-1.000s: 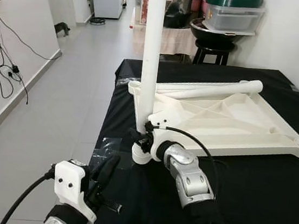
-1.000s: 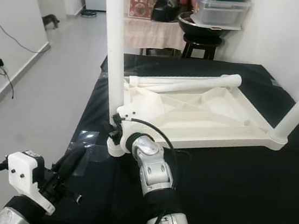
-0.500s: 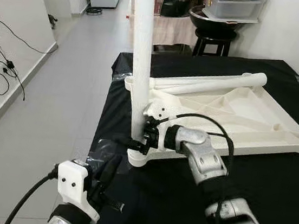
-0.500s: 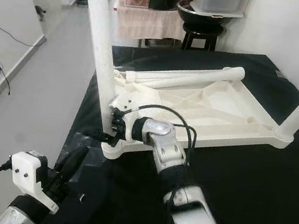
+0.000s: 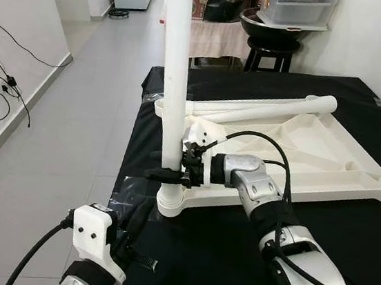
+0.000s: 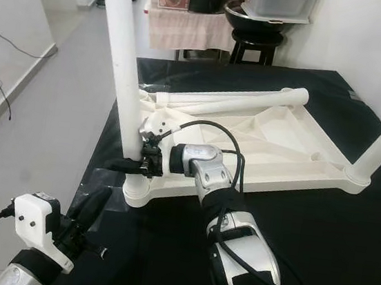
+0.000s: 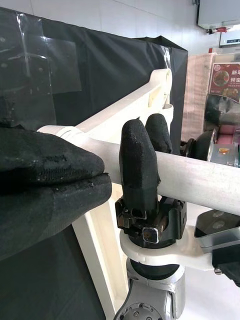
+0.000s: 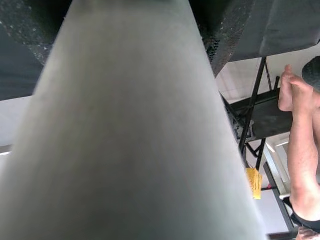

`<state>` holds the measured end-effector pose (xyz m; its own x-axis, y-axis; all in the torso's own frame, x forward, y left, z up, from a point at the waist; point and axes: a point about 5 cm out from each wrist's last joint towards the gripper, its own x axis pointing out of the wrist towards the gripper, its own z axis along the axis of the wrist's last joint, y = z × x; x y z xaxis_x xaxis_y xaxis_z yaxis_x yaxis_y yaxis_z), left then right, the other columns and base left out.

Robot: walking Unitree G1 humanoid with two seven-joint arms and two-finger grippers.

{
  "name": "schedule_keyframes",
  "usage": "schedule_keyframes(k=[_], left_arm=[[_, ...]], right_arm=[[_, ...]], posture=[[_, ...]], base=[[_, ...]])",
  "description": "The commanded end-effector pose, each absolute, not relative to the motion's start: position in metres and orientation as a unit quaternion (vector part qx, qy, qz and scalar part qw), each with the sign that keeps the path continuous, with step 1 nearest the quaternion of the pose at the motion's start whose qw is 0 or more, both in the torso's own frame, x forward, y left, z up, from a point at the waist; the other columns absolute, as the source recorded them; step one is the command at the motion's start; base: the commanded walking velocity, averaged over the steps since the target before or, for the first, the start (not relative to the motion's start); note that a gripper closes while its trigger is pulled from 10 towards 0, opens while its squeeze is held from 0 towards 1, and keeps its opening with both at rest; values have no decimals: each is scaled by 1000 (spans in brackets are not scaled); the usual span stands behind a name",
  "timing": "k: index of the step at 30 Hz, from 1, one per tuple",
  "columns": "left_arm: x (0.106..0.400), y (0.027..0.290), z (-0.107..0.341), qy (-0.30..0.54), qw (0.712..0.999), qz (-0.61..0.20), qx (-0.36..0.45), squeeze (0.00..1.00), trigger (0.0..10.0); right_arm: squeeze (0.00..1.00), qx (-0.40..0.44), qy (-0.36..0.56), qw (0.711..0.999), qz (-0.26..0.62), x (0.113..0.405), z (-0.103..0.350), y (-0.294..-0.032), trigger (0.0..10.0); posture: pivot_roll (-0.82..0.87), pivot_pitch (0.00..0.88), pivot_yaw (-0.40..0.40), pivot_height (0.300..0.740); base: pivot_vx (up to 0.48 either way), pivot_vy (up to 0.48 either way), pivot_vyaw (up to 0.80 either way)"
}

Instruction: Building children table

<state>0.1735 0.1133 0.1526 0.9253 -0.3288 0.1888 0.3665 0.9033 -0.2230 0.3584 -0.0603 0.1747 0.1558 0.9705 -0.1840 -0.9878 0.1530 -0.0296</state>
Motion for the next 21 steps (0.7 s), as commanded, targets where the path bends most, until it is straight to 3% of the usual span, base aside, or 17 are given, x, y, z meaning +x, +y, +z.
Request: schedule_keyframes(k=[1,3,5,6,7,8,9,12,18,19,21], left_arm=[[173,113,149,-64,975,-176,-122,0,10000],[172,112,148,-64,974,-177,-124,0,10000],[171,112,148,-62,974,-178,-125,0,10000],[171,112,148,-62,974,-178,-125,0,10000],[171,114,148,-62,974,-178,-126,0,10000],[171,114,148,-62,974,-178,-126,0,10000],[172,114,149,-63,974,-178,-126,0,10000],[176,117,145,-60,974,-178,-130,0,10000],[180,115,145,-64,972,-184,-132,0,10000],[180,115,145,-67,973,-179,-132,0,10000],[181,115,146,-69,974,-174,-132,0,10000]], right_arm=[[0,-62,82,758,645,356,163,-64,0],[0,-66,83,771,628,357,159,-70,0],[0,-64,99,823,555,356,147,-79,0],[0,-64,99,823,555,356,147,-79,0],[0,24,103,966,238,357,130,-91,0],[0,24,103,966,238,357,130,-91,0],[0,47,115,982,143,354,124,-99,0],[0,-15,96,955,281,329,127,-81,0],[0,-32,128,942,310,339,120,-79,0],[0,-45,131,944,300,337,122,-76,10000],[0,-39,133,942,304,335,124,-72,10000]], posture=[[4,18,29,740],[-6,22,27,740],[-12,24,9,740],[-12,24,9,740],[-22,21,9,740],[-22,21,9,740],[-19,27,9,740],[-64,0,43,740],[-36,0,19,740],[-32,0,13,740],[-31,0,11,740]], base=[[0,0,0],[0,0,0],[0,0,0],[0,0,0],[0,0,0],[0,0,0],[0,0,0],[0,0,0],[0,0,0],[0,0,0],[0,0,0]])
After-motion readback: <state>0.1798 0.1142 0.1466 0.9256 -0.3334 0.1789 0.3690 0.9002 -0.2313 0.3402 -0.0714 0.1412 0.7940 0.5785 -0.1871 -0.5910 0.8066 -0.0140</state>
